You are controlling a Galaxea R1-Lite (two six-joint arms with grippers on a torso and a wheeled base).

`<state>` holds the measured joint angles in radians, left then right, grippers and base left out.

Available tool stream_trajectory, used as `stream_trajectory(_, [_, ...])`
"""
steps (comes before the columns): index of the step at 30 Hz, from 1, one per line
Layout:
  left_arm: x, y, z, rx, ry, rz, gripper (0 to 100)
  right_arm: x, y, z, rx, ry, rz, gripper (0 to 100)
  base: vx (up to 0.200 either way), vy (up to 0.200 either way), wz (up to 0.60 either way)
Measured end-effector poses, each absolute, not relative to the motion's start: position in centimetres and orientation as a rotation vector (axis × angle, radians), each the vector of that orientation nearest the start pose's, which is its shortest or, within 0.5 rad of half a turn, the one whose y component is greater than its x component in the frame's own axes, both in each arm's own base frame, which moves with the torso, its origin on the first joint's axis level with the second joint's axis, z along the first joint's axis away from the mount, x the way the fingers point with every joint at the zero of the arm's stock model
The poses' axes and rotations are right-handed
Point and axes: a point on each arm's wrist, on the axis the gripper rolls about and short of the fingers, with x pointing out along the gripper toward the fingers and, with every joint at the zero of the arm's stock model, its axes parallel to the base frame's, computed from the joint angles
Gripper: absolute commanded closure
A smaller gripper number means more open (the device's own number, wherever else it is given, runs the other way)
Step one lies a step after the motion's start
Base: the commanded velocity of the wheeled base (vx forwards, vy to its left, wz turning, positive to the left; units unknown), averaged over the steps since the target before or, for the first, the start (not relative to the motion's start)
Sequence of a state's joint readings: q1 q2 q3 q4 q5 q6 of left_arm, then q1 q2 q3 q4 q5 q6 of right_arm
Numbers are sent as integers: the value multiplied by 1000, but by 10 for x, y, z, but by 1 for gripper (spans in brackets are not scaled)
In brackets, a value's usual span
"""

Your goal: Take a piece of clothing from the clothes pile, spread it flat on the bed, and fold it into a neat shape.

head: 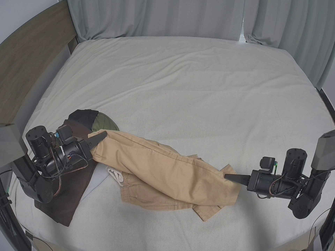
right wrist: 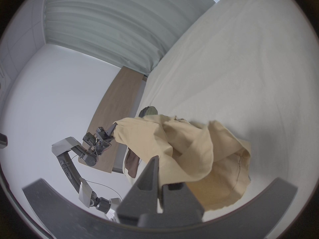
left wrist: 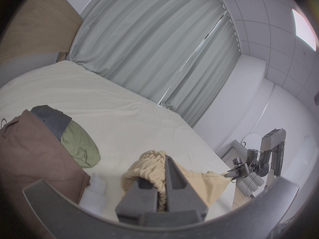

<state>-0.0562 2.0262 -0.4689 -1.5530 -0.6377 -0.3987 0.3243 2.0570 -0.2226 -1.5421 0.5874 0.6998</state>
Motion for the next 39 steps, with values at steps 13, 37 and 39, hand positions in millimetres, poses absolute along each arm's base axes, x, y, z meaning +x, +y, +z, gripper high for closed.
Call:
stream_trajectory(13, [299, -33, 117, -371, 79, -713, 100, 231, 92, 97, 662, 422, 838, 100, 0, 0, 0])
stream_trajectory(37, [292, -35, 144, -361, 5, -778, 100, 230, 84, 134, 648, 251, 865, 100, 0, 0, 0])
stream_trajectory(39, [293, -34, 144, -360, 2, -775, 100, 231, 82, 136, 651, 238, 860, 100, 0, 0, 0])
